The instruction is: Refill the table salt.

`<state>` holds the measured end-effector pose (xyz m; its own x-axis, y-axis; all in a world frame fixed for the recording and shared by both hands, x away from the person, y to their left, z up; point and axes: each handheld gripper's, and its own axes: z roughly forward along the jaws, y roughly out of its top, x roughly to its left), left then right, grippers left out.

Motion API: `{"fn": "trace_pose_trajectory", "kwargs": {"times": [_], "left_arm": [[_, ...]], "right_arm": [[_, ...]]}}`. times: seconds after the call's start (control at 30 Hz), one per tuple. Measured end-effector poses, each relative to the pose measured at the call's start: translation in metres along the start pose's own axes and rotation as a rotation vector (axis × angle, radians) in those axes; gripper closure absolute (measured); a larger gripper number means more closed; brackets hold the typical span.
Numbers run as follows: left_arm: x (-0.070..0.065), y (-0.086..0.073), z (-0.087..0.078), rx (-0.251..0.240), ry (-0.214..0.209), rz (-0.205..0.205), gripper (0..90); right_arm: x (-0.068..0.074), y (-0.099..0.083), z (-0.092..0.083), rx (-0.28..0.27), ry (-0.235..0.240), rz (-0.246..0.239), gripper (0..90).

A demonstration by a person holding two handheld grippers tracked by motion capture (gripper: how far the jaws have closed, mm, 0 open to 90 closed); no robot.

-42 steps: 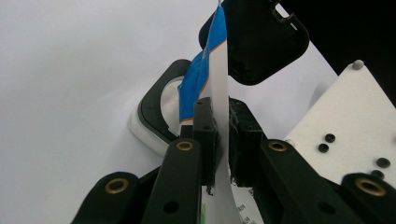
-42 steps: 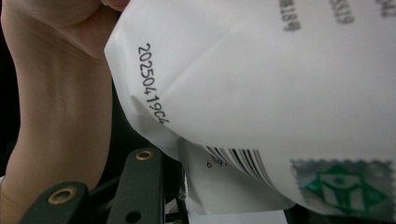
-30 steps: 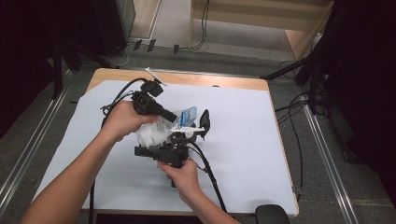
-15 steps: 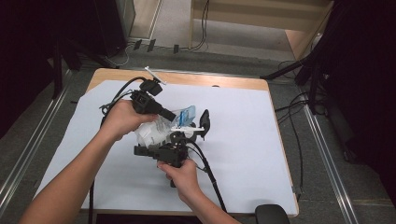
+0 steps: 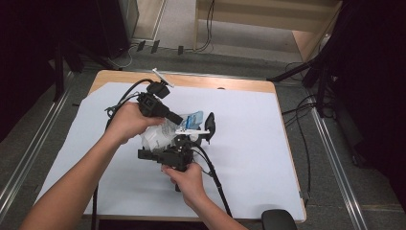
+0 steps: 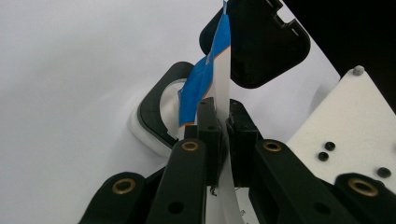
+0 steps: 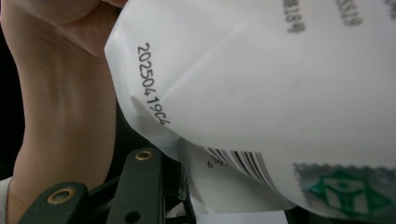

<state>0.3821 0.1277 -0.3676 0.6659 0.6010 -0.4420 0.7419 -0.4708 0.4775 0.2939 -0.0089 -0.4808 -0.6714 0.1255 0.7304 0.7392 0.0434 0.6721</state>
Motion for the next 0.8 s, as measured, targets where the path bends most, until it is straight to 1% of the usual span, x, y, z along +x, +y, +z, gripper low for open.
{"fn": "trace_pose_trajectory", "kwargs": {"times": [0.03,0.1,0.27,0.6,0.8], "left_arm": [[-0.0001,-0.0003,0.0003,-0.004,0.000,-0.006,87.2],[0.0007,-0.0006,0.0000,-0.001,0.001,-0.006,87.1],[0.0009,-0.0007,-0.0005,-0.007,0.002,-0.008,87.0],[-0.0002,0.0000,0.0020,0.001,0.007,-0.007,86.9],[-0.0004,0.0000,0.0020,0.005,0.007,-0.004,86.9]], "right_arm": [[0.0003,0.0001,0.0002,0.003,-0.003,-0.005,61.2],[-0.0001,-0.0001,0.0009,0.005,-0.002,-0.009,60.7],[0.0003,0.0000,0.0014,0.006,-0.003,-0.009,59.5],[-0.0006,0.0002,0.0015,0.017,-0.009,-0.006,58.3],[0.0000,0.0005,0.0022,0.034,-0.012,-0.022,56.1]]}}
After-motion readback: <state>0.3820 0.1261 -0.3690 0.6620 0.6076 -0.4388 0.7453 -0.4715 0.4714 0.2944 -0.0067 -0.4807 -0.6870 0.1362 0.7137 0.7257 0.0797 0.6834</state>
